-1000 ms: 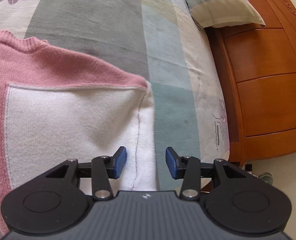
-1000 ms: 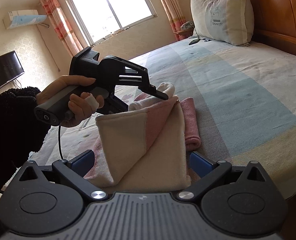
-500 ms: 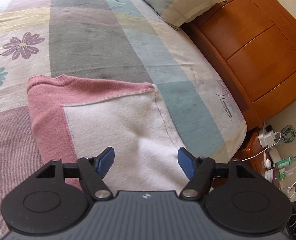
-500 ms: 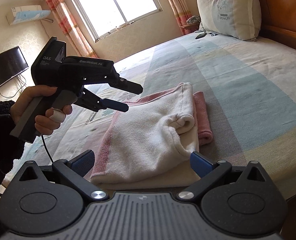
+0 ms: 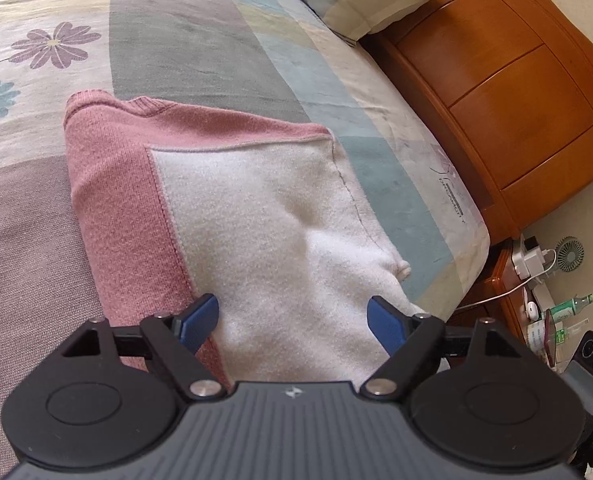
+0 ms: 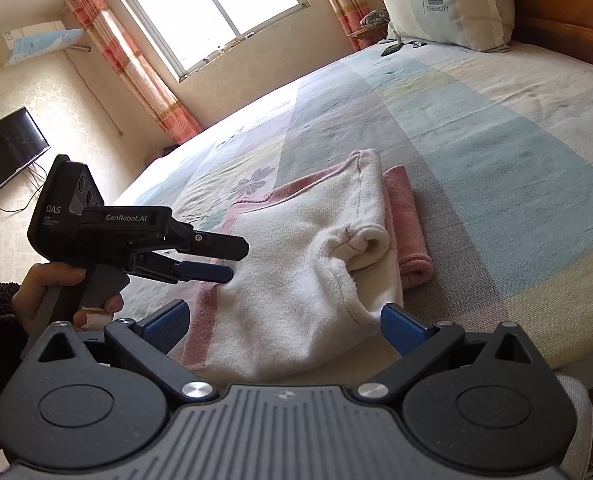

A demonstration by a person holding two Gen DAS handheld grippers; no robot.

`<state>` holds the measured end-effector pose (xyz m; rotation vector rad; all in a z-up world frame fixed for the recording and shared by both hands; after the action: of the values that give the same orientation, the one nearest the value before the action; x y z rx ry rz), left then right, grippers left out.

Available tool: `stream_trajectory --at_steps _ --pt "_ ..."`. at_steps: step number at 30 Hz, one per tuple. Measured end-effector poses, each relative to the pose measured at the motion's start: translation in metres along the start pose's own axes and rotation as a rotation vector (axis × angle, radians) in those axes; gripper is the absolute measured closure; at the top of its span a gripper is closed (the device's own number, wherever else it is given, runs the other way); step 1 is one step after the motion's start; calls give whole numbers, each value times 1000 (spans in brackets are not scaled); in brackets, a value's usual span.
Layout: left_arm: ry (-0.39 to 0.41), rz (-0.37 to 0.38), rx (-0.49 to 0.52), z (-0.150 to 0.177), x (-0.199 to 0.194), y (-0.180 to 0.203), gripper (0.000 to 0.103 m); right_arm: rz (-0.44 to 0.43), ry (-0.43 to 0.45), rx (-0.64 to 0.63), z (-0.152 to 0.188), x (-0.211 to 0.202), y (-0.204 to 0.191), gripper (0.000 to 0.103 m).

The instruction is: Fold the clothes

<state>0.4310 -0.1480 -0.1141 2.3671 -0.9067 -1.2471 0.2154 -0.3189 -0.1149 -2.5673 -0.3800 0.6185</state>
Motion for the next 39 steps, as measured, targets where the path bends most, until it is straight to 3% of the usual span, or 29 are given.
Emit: stream_trajectory --at_steps 3,7,13,16,19,23,28,32,36,39 --pt "17 -4 9 -7 -5 3 21 0 28 -13 -16 10 2 0" --pt "104 -37 62 -25 -28 3 21 -14 45 -46 -33 33 1 0" --pt "153 -87 27 -39 -50 -22 21 -91 -4 -112 -38 89 -23 0" --pt "142 -79 8 -40 -43 -30 21 -45 -22 -135 -26 118 -26 0" --pt "136 -28 3 -38 -28 -32 21 73 -80 -239 -2 128 -9 0" --pt "79 -22 -1 -31 5 -38 18 46 -86 -418 17 115 -7 1" --pt "95 20 6 -37 27 -33 8 87 -90 -458 15 109 -2 1" --pt "103 14 51 -38 18 -24 8 94 -95 -470 10 100 -5 1" --pt "139 60 59 -29 -7 -16 8 93 -69 -478 5 78 -22 0" --pt "95 72 59 -13 -2 -16 7 80 -70 -471 11 67 -21 0"
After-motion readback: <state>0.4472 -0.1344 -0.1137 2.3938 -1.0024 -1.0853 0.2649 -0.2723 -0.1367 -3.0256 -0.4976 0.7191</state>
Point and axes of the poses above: each gripper's, at about its wrist camera, not at the fingertips, and x roughly the way its jaws point, y to its right, z to its underside, the point moved 6 cm from there along x, roughly the way its jaws point, and after that the axes turned 12 degrees about y, right-handed, at the moved point
